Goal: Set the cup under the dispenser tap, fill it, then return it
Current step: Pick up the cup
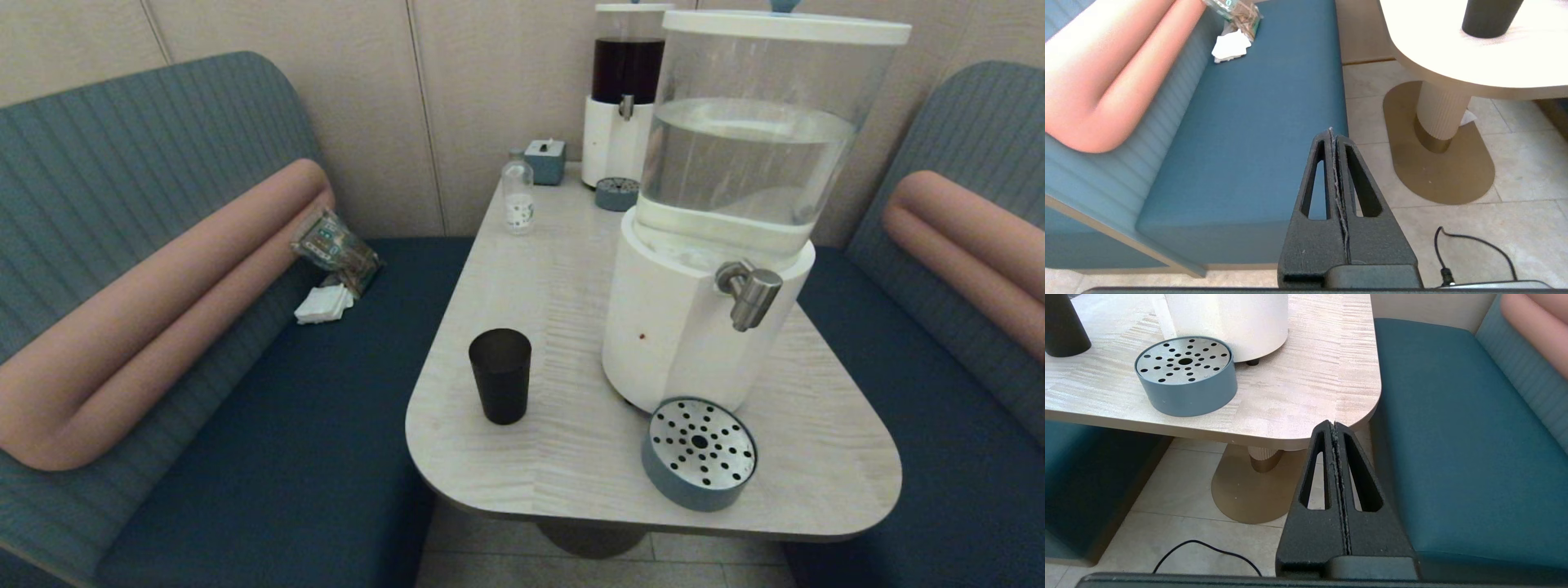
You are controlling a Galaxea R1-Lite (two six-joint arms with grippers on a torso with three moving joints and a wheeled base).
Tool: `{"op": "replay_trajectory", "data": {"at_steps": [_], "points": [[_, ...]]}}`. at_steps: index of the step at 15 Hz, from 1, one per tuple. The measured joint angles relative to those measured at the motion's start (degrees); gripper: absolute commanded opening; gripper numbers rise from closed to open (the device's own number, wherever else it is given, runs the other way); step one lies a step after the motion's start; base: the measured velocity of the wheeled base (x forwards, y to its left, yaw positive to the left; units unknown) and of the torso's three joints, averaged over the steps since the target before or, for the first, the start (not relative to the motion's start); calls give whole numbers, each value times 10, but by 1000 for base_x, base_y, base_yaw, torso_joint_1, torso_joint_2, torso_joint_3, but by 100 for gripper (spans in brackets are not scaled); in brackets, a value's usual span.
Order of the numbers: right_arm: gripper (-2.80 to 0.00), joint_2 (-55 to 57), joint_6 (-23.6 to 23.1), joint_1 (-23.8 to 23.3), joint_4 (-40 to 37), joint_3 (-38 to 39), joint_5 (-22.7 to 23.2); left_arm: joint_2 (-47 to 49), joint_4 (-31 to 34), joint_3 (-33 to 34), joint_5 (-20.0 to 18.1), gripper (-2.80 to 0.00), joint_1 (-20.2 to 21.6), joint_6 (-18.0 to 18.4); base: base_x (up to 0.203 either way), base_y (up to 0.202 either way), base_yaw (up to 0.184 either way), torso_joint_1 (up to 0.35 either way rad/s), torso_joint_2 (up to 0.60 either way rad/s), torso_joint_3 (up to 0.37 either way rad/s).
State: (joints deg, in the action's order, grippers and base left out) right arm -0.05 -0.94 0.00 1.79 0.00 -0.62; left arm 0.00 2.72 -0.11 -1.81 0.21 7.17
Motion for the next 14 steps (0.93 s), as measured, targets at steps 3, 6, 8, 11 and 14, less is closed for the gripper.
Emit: {"op": "replay_trajectory", "data": {"at_steps": [3, 6, 8, 11, 14], "points": [[-280, 0, 2, 0, 1, 0, 2, 3, 11, -53, -26, -280, 0, -9, 0, 0, 0, 0, 0, 0], [-280, 0, 2, 0, 2, 0, 2, 62, 29, -195, -62, -280, -1, -40, 0, 0, 0, 0, 0, 0], [-280, 0, 2, 0, 2, 0, 2, 149, 32, -292, -82, -280, -5, -82, 0, 0, 0, 0, 0, 0], [-280, 0, 2, 0, 2, 0, 2, 302, 9, -386, -158, -280, -15, -150, 0, 0, 0, 0, 0, 0], [-280, 0, 2, 0, 1, 0, 2, 469, -123, -392, -269, 0, -19, -169, 0, 0, 0, 0, 0, 0]]}}
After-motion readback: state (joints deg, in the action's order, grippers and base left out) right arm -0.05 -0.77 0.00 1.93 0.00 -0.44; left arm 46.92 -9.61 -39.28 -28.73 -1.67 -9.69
